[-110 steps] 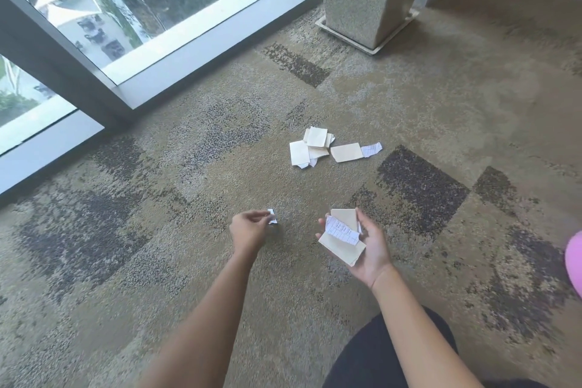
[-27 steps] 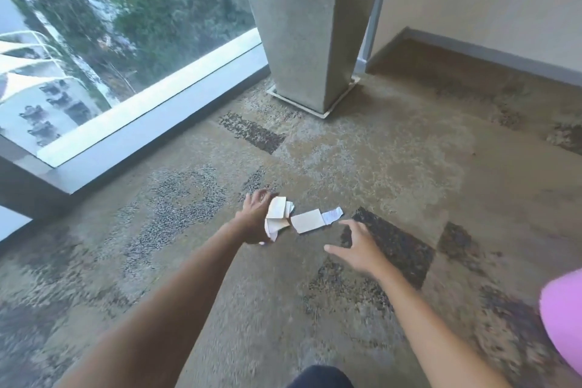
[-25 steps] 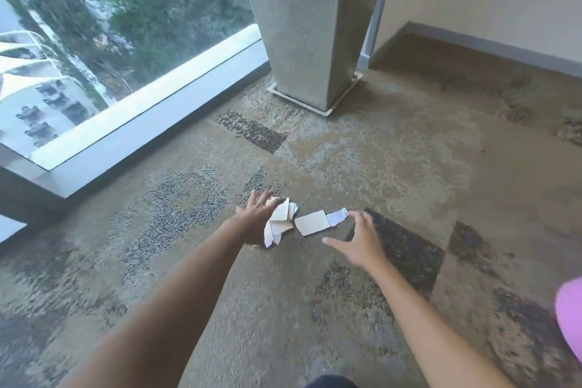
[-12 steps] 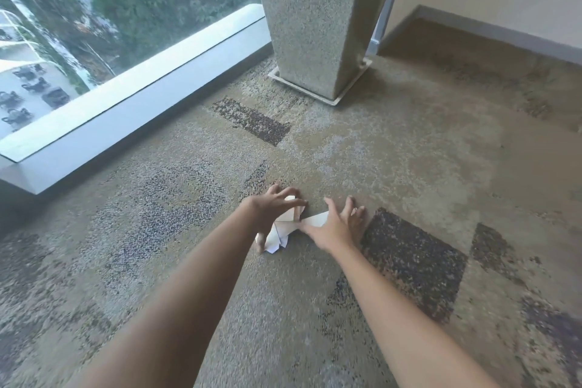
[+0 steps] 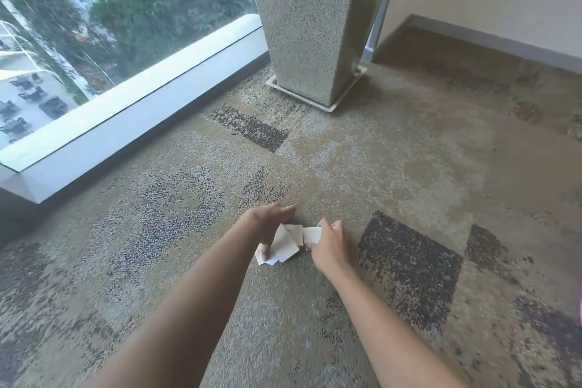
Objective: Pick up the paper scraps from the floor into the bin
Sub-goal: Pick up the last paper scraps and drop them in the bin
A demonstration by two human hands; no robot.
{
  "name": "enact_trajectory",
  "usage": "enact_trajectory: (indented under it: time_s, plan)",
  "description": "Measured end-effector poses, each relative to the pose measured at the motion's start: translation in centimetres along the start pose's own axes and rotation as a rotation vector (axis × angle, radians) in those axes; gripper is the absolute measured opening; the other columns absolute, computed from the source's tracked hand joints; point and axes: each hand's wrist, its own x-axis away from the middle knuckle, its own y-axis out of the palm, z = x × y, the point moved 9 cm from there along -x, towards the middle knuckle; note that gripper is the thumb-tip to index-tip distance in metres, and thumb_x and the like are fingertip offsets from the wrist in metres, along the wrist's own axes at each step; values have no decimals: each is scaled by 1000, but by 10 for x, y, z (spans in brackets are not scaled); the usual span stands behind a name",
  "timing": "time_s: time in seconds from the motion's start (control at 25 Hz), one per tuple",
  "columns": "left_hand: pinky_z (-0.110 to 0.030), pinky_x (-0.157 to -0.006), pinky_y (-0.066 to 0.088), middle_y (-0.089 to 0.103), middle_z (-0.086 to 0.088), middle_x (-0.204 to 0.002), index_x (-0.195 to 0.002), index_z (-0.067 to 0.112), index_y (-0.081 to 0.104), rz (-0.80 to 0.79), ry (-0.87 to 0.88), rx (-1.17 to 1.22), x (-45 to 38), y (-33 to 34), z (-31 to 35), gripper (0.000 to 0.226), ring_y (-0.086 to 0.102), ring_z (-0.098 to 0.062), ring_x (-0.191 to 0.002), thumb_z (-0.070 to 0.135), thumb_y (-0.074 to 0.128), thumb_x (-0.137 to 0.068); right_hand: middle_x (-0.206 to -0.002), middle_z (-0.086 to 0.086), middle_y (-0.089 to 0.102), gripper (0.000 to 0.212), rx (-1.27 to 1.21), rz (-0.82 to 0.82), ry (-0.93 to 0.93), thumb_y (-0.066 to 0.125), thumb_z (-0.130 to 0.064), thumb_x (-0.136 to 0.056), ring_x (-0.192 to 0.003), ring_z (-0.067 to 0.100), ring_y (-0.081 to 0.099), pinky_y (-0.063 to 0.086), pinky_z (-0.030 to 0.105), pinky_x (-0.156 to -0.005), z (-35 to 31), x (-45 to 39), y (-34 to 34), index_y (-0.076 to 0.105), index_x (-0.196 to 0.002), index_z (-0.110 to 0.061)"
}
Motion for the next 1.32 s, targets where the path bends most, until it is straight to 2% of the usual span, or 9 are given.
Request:
enact_trajectory:
  time_s: [0.08,0.32,0.44,0.52,0.68,0.84,1.04,1.24,1.32]
  plan:
    - [-34,-104,43,51,-1,-138,-142,16,31,0,-17,24,4,5,0,108,49,-22,-125,27,94,-55,-115,5,51,22,-25,-1,-28,62,-15,-93,-81,17,41,21,21,-52,4,6,2,57,-114,-16]
    - [-36,-114,30,47,-6,-135,-139,12,49,70,-58,52,28,25,-4,76,38,-23,-129,36,81,-74,-110,5,56,17,-308,-108,33,59,-13,-96,-87,19,48,35,26,-69,22,13,6,60,-113,-14]
    - [-30,-96,49,56,-5,-125,-137,9,49,36,-126,262,44,42,-20,64,53,-16,-103,32,74,-83,-103,4,64,14,-461,-176,83,57,-15,-97,-71,15,60,39,23,-52,39,30,9,59,-111,-15]
    - [-33,-84,59,61,-5,-118,-134,8,50,-33,-196,408,56,62,-30,56,63,-15,-93,28,71,-86,-99,5,66,8,-571,-205,120,56,-12,-97,-64,11,60,42,23,-51,51,45,11,58,-105,-13]
    - [-36,-71,62,63,-6,-112,-129,11,48,-56,-242,648,83,86,-29,47,68,-21,-94,26,67,-89,-99,9,67,7,-739,-256,161,56,-8,-97,-68,16,60,46,29,-65,68,70,11,58,-104,-9]
    - [-42,-70,58,65,-15,-103,-115,6,55,151,-131,1123,115,55,-6,29,66,-24,-81,21,63,-92,-101,10,66,7,-879,-279,150,54,-11,-99,-73,16,60,46,24,-63,77,98,-4,59,-104,-12]
    - [-33,-62,57,65,-14,-98,-116,7,57,411,-89,1291,161,-24,19,29,65,-22,-80,23,63,-92,-101,7,67,12,-1075,-165,123,51,-15,-102,-72,13,60,44,17,-56,103,128,-60,58,-111,-14]
    - [-43,-72,59,64,-11,-97,-105,19,51,397,49,1254,177,-63,146,14,67,-19,-77,28,58,-96,-104,1,66,14,-1125,54,160,50,-20,-103,-86,17,64,54,37,-80,161,165,-139,56,-115,-22]
    - [-48,-77,57,67,-12,-100,-113,15,49,385,95,1217,175,-82,207,25,70,-27,-85,31,58,-96,-97,-2,65,14,-1076,195,160,50,-23,-102,-77,15,62,51,31,-70,188,178,-182,56,-115,-23]
